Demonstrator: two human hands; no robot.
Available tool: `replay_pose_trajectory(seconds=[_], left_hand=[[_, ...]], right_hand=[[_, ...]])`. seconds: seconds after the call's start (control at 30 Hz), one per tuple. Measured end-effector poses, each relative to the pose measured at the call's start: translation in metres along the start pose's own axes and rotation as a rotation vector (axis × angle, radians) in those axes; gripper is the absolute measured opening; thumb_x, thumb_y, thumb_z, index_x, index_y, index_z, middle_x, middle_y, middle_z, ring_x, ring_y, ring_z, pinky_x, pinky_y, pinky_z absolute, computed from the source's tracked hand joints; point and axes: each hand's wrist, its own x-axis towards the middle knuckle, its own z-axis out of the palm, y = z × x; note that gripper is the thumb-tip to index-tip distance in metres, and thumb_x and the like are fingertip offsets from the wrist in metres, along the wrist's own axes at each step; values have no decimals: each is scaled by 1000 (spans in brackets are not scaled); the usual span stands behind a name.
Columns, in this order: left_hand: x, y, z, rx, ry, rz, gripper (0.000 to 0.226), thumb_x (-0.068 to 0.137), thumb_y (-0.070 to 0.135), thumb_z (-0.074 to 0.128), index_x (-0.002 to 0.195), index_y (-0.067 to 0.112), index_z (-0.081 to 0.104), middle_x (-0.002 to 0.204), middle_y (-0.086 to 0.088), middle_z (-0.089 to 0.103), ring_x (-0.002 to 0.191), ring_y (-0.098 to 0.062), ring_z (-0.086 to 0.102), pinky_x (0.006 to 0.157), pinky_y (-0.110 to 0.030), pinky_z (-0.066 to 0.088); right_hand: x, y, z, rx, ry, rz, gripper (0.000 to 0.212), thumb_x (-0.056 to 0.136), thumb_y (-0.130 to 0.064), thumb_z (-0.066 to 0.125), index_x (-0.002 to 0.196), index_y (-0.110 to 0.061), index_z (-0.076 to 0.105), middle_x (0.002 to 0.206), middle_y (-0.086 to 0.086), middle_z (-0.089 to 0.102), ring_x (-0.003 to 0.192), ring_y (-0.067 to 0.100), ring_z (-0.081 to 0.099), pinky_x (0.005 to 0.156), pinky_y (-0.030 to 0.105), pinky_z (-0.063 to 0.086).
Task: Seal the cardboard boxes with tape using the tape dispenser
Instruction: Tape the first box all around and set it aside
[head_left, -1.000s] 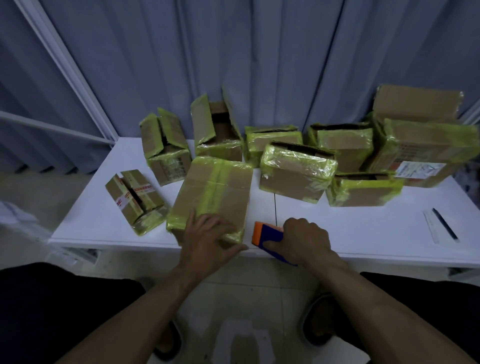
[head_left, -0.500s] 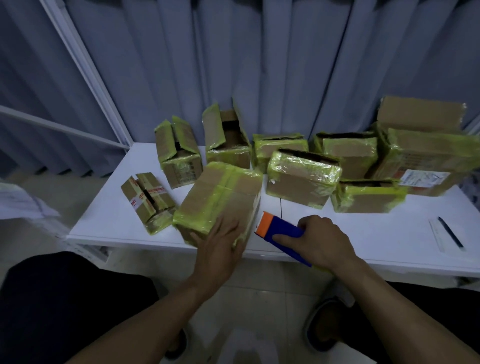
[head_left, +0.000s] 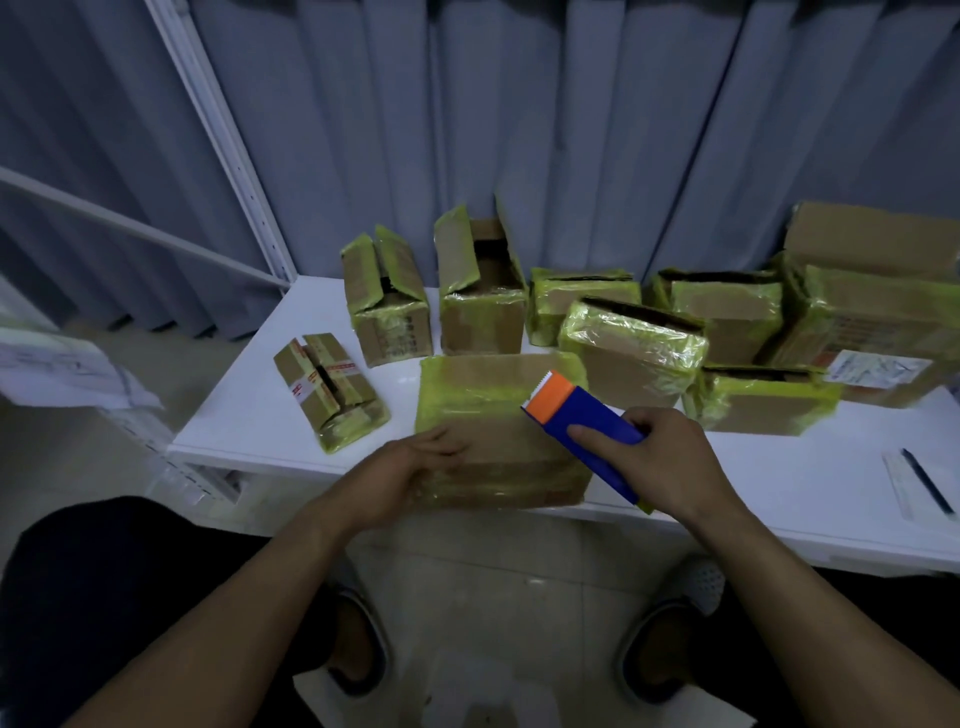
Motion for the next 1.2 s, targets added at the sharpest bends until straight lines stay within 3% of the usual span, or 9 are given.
replay_pose_trajectory(seconds=[0.13,0.23,0.33,0.47,0.63,0.73,0.93,1.07,1.2], left_hand=[[9,-7,-14,136,366,-174,50,82,-5,53,126,13,67,141,-11,55,138,-38,43,114,-56,34],[26,12,0,339,360,-362,54,90,9,52,141,25,54,155,-1,41,148,-36,23,113,-62,30],[46,38,22,26,494,-509,83,90,57,56,157,31,14,166,0,-9,148,-25,-24,115,-55,-3],[65,45,27,-417,684,-816,122,76,43,82,157,28,-9,162,-8,-21,152,-30,-9,117,-44,25],[76,6,17,-235,652,-620,77,82,23,71,149,18,34,159,-11,23,148,-29,15,121,-45,23],[76,-18,1,-296,717,-589,79,84,23,73,152,20,33,162,-11,15,148,-29,19,118,-49,30],[74,39,47,76,251,-454,115,61,94,51,155,40,14,164,7,-21,144,-25,-33,115,-50,5],[69,38,69,221,159,-328,89,86,53,67,156,36,15,166,6,-8,150,-26,-18,112,-56,36],[59,26,54,158,94,-179,81,87,47,70,155,32,28,166,1,5,151,-23,-12,121,-44,20]], right_hand=[[2,3,0,-3,6,4,52,79,-69,72,68,-19,66,60,-4,64,55,8,62,55,24,43],[4,6,2,-18,13,31,50,80,-69,70,72,-20,66,65,-6,65,60,9,64,56,24,42],[7,9,2,-19,18,78,51,81,-70,69,74,-20,66,66,-4,66,61,10,65,55,26,42],[8,14,5,-35,7,101,51,81,-70,68,75,-19,65,68,-4,67,61,10,65,55,26,43],[9,16,5,-31,3,95,54,81,-69,70,71,-16,65,64,-2,66,60,12,65,56,27,46],[7,16,6,-31,0,86,55,80,-70,70,70,-16,64,61,-3,64,58,11,63,55,26,44],[12,11,12,-41,-8,73,53,82,-69,68,71,-17,64,63,-4,64,58,10,64,55,25,44],[14,8,15,-37,-25,100,55,86,-68,64,73,-14,62,64,-1,64,60,13,64,55,26,43],[12,11,18,-63,-77,88,56,88,-68,61,75,-14,60,65,-2,63,59,11,63,54,25,42]])
